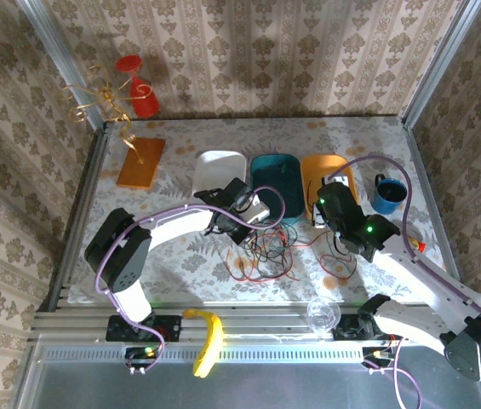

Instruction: Untangle the cables

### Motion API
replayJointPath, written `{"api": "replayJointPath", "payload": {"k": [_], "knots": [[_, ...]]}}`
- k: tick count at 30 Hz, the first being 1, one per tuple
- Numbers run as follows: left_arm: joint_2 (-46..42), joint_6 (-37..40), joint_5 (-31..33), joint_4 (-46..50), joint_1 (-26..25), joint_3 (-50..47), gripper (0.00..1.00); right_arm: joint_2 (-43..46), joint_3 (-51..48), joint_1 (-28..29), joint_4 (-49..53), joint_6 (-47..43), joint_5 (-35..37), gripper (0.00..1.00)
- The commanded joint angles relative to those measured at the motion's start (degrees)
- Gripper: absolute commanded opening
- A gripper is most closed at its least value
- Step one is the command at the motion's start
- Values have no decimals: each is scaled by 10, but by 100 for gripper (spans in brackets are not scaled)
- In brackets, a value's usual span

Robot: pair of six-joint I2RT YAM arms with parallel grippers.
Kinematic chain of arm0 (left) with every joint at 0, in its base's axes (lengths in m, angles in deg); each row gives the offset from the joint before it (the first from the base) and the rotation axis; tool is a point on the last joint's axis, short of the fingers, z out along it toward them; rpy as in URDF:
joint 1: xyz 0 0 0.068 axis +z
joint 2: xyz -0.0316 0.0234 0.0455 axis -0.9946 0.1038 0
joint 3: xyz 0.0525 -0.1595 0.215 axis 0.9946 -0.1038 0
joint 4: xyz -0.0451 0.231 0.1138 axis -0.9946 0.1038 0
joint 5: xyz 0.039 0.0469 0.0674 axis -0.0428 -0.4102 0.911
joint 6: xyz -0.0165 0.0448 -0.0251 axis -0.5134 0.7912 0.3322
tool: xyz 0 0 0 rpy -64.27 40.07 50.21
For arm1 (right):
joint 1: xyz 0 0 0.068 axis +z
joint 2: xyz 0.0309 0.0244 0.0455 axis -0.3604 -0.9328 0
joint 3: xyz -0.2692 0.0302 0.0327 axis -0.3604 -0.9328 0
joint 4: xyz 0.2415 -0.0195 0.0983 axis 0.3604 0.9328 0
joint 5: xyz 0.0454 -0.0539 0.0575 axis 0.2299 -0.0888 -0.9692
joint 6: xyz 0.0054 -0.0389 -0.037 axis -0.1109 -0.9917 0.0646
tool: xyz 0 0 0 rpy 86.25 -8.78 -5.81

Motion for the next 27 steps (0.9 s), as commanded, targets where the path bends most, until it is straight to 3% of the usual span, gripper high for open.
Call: {"api": "replayJointPath", "payload": {"k": [1,7,10,14,16,18,24,27], "knots": [[7,8,-11,13,-5,11,0,16,0,24,-1,-22,57,0],[12,9,-13,13,-7,18,0,-1,12,114,-53,-79,7,0],[15,10,-13,14,-7,21,0,11,7,132,-82,-85,-19,0],[15,11,-9,15,-8,17,0,49,-4,126,-93,-66,45,0],[15,10,-6,16,-8,13,0,75,-5,96,-75,-48,74,0],[14,12,-5,16,-8,9,0,109,-16,47,-66,-26,59,0],[15,15,8,17,-7,-2,0,185,-42,-186,-54,45,-173,0],[13,17,9,14,-7,-10,0,192,-42,-263,-46,61,-240,0]]}}
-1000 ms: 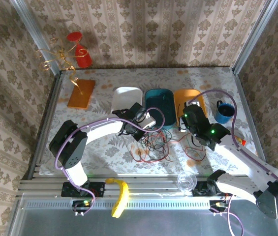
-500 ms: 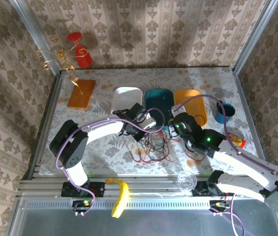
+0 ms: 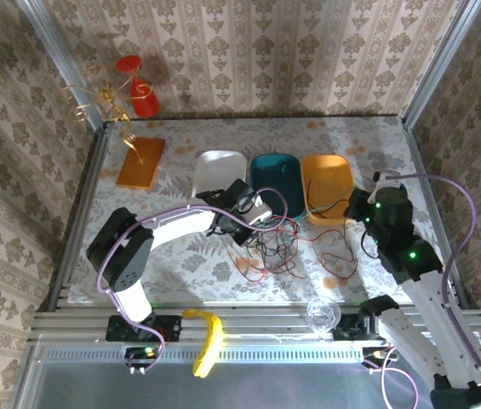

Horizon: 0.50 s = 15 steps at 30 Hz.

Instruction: Untangle the cables

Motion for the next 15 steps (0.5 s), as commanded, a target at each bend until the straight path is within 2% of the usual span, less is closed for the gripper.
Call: {"api": "replayJointPath", "payload": {"k": [1,5,7,9,13,15], "knots": [[6,17,9,26,0,-13,0,11,-3,-66,-1,43,-100,0],[5,20,12,27,1,-18,0,6,-8,-135,-10,56,-148,0],[3,22,10,28,2,-20,0,-12,5,-129,-7,31,-157,0],[2,22,4,27,2,-19,0,-33,24,-83,9,4,-130,0],[7,24,-4,27,0,-4,0,-69,29,68,5,-28,-27,0],[11,24,-4,28,0,6,0,-87,20,108,-8,-16,-5,0]]}}
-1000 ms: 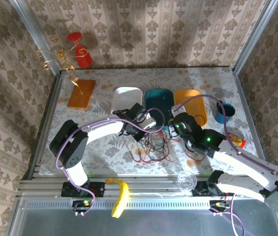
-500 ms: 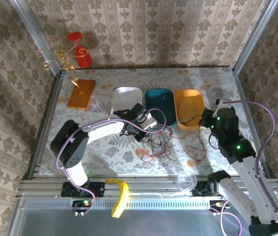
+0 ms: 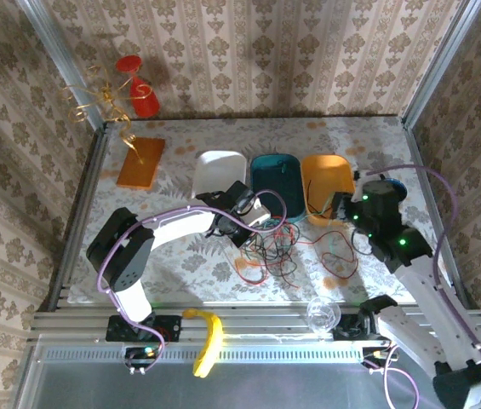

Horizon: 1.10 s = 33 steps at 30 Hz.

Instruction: Untangle the cables

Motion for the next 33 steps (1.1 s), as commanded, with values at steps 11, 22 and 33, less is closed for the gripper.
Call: {"api": "replayJointPath", "payload": {"k": [11,22,33], "knots": [[20,19,-18,28,-6,33,0,-92,9,129,-34,-38,222,0],[-3,19,-31,19,-7,27,0,-171,34,285,17,-86,338,0],[-101,30,-100,-11,-8,27,0,-202,-8,317,13,-34,325,0]]}}
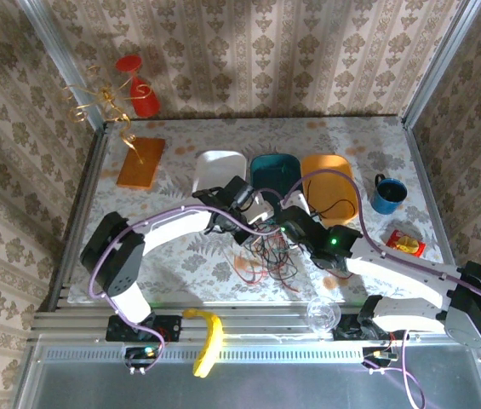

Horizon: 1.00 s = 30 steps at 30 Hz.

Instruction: Untangle the cables

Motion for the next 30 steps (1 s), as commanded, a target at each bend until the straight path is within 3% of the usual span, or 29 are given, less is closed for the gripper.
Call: {"api": "replayJointPath", "payload": {"k": [1,5,9,13,18,23,30], "knots": [[-66,26,-58,-22,-4,11,0,4,-27,-22,8,36,-3,0],[-81,31,-91,-2,-4,25,0,33,-52,-58,-6,56,-48,0],[-62,36,-94,9,-2,27,0,82,-67,-90,-49,46,-150,0],[-25,38,-89,0,-4,28,0,85,-33,-89,-70,23,-270,0],[14,42,-73,-8,-4,37,0,91,0,-79,-109,29,-354,0],[30,42,-60,-1,-4,41,0,140,14,-89,-125,45,-327,0],[28,48,-36,18,-4,23,0,197,35,-92,-68,-10,-134,0]]}}
